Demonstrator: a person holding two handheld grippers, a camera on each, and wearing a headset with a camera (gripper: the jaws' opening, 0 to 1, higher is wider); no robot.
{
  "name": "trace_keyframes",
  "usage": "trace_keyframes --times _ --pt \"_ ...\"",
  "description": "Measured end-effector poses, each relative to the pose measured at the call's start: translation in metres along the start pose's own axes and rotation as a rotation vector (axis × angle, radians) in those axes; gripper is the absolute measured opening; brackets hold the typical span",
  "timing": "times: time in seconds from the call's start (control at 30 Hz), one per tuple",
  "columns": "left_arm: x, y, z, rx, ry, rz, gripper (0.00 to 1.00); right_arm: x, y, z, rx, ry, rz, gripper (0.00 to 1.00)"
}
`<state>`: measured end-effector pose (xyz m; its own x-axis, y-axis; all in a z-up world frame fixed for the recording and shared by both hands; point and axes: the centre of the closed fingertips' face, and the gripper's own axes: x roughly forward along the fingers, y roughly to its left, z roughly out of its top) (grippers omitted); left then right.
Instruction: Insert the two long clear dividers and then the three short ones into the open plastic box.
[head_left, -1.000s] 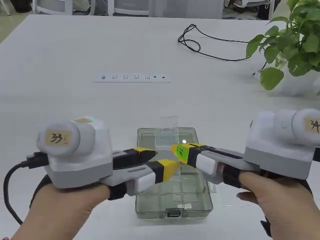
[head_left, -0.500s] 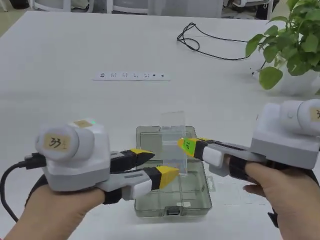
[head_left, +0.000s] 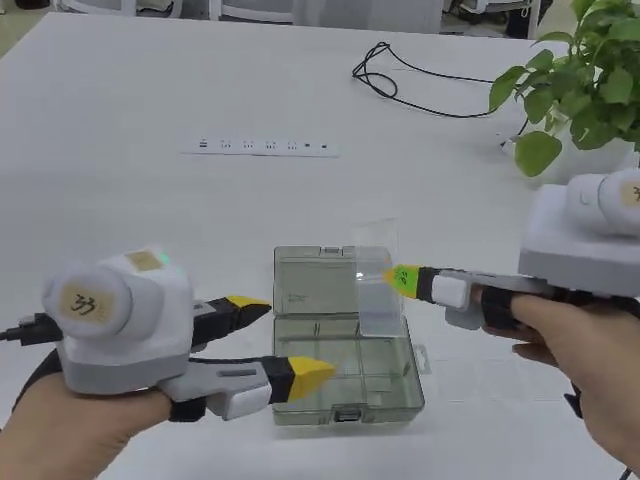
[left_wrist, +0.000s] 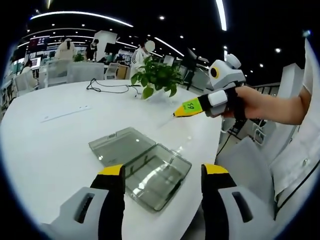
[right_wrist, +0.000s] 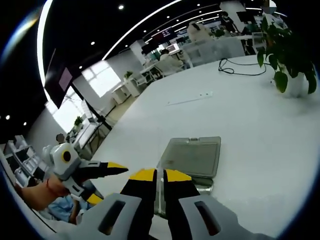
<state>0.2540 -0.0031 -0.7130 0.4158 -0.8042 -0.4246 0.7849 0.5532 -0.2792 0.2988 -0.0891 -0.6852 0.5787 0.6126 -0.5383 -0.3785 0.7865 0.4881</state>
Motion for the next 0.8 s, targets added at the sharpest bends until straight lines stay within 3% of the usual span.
trace_keyframes --times 0.27,0.47,0.6,0.8 --pt "-0.006 0.005 -0.01 0.087 0.017 -0.013 0.8 0.003 -0.012 -0.008 0.014 0.111 -0.09 0.07" --pt "-0.007 0.006 -0.018 0.146 0.033 -0.032 0.93 0.009 -0.021 -0.016 0.057 0.185 -0.121 0.07" --pt "-0.008 0.008 -0.023 0.149 0.039 -0.042 0.95 0.012 -0.028 -0.027 0.084 0.253 -0.153 0.07" --pt "-0.007 0.007 -0.03 0.19 0.055 -0.058 1.0 0.013 -0.031 -0.043 0.168 0.296 -0.191 0.06"
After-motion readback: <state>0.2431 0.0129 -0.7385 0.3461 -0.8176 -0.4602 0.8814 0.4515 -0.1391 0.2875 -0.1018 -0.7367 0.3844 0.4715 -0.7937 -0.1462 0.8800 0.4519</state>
